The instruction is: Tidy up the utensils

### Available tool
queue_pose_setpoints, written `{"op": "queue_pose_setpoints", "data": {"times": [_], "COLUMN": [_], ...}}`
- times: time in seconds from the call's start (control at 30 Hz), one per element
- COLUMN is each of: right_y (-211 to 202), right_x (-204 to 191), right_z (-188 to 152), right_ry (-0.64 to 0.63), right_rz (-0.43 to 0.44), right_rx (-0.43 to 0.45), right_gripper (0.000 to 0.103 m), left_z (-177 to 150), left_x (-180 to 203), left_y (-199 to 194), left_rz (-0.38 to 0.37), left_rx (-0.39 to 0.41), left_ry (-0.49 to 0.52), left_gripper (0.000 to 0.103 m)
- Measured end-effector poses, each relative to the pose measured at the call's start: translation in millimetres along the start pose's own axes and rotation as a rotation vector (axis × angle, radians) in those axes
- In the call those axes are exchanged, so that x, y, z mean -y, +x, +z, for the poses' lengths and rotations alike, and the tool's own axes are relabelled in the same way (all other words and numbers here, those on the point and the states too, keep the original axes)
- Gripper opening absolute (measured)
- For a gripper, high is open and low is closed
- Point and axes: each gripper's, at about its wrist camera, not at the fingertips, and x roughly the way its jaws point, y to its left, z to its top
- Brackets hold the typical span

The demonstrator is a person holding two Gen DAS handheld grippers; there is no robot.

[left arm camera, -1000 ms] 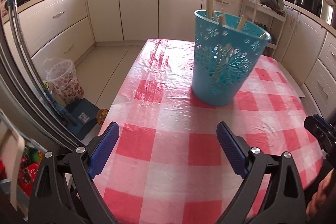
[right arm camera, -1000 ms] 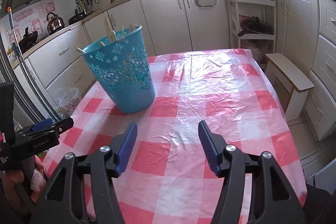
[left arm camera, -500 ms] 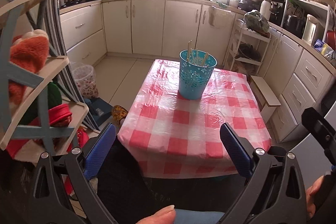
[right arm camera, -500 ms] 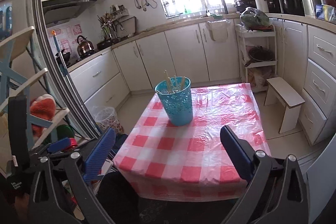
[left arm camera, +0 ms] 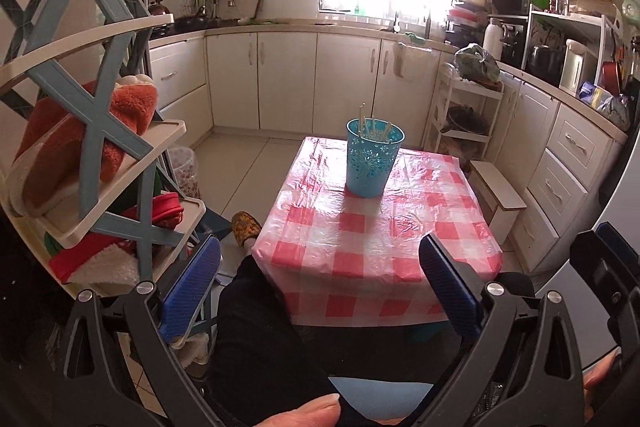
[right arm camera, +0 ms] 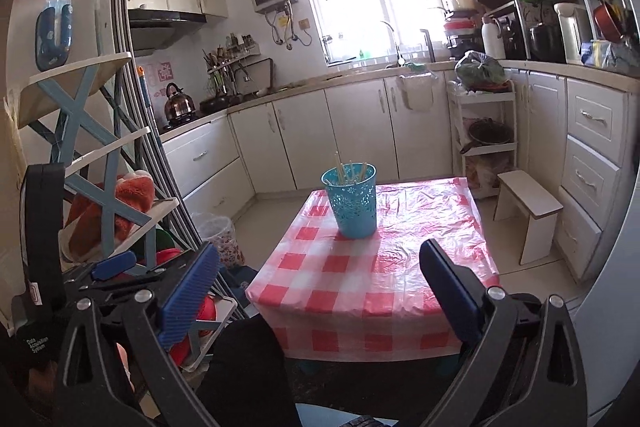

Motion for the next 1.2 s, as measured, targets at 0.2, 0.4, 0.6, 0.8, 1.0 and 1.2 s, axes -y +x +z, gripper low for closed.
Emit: {"op": "queue_pose_setpoints", "data": {"times": [0.2, 0.4, 0.6, 0.8, 1.0, 1.2], "right_y": [-7, -10, -5, -3, -2, -6], "right_x": [-5, -11, -12, -12, -13, -11], "right_z": [-4, -10, -12, -13, -16, -15], "right_ry": [-0.012, -0.033, -0.036, -0.037, -0.031, -0.022], "right_rz": [0.006, 0.007, -0.004, -0.002, 0.005, 0.005], "right_rx": [0.002, -0.010, -0.032, -0.045, -0.051, -0.039], "right_gripper": [0.096, 0.096, 0.096, 0.096, 0.096, 0.096], "left_z": [-7, -11, -13, -14, -15, -16], "left_x": [-7, -8, -7, -11, -12, -8], "left_y": [-6, -9, -9, -7, -4, -5], "left_rz": [0.028, 0.032, 0.009, 0.059, 0.080, 0.077], "left_rx": [0.003, 0.005, -0.002, 0.000, -0.008, -0.009], "left_ry": [-0.029, -0.024, -0.015, -0.040, -0.035, -0.021], "left_gripper": [0.095, 0.095, 0.095, 0.095, 0.095, 0.095]}}
